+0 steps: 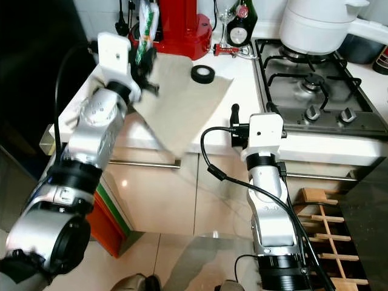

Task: Restocking fridge

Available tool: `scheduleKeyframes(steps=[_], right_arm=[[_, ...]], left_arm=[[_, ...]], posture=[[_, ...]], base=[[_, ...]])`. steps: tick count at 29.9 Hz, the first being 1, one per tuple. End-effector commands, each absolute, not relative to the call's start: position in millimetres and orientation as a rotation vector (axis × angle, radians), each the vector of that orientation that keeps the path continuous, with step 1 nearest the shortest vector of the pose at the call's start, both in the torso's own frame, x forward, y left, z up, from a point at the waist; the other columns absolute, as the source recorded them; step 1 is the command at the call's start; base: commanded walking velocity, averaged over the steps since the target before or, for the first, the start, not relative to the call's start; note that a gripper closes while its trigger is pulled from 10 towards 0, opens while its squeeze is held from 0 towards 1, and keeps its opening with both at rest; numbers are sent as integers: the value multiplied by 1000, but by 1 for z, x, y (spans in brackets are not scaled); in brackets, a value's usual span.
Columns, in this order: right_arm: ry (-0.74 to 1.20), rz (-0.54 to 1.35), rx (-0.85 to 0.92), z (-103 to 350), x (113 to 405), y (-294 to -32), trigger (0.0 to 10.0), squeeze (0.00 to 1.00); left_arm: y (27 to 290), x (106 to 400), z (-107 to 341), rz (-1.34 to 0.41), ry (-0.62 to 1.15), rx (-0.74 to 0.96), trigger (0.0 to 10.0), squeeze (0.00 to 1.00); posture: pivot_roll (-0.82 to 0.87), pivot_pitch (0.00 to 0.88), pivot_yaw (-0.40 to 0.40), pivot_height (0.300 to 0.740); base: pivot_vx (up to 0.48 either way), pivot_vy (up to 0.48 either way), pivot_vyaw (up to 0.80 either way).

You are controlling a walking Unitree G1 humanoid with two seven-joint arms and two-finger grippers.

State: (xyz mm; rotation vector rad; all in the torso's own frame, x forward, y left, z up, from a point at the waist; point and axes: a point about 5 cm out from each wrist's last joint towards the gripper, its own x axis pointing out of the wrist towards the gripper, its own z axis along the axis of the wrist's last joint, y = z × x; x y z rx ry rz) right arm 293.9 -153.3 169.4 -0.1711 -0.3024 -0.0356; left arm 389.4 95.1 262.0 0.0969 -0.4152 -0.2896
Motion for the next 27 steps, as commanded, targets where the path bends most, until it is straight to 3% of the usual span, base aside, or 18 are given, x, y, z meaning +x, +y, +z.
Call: scheduleKeyframes(steps=[1, 6, 10, 11, 21, 27], right_arm=[[-313, -33, -173, 172, 295, -153, 10000, 0], [-318, -31, -184, 172, 293, -154, 10000, 0], [-307, -34, -193, 170, 291, -156, 10000, 0], [-303, -34, -195, 169, 290, -156, 10000, 0], [-282, -25, -214, 166, 287, -159, 10000, 0], [-274, -24, -222, 165, 285, -160, 10000, 0]], left_arm=[[94, 393, 263, -271, -415, 108, 10000, 0], [83, 397, 238, -310, -296, 148, 10000, 0], [77, 395, 218, -390, -212, 83, 10000, 0], [76, 395, 214, -395, -193, 82, 10000, 1000], [76, 392, 179, -343, -96, 37, 10000, 1000], [82, 397, 203, -290, -201, 60, 10000, 1000]], posture=[[-91, 0, 46, 740], [-110, 0, 44, 740], [-114, 0, 40, 740], [-114, 0, 38, 740], [-132, 0, 30, 740], [-140, 0, 28, 740]], base=[[0, 0, 0], [0, 0, 0], [0, 0, 0], [0, 0, 0], [0, 0, 0], [0, 0, 0]])
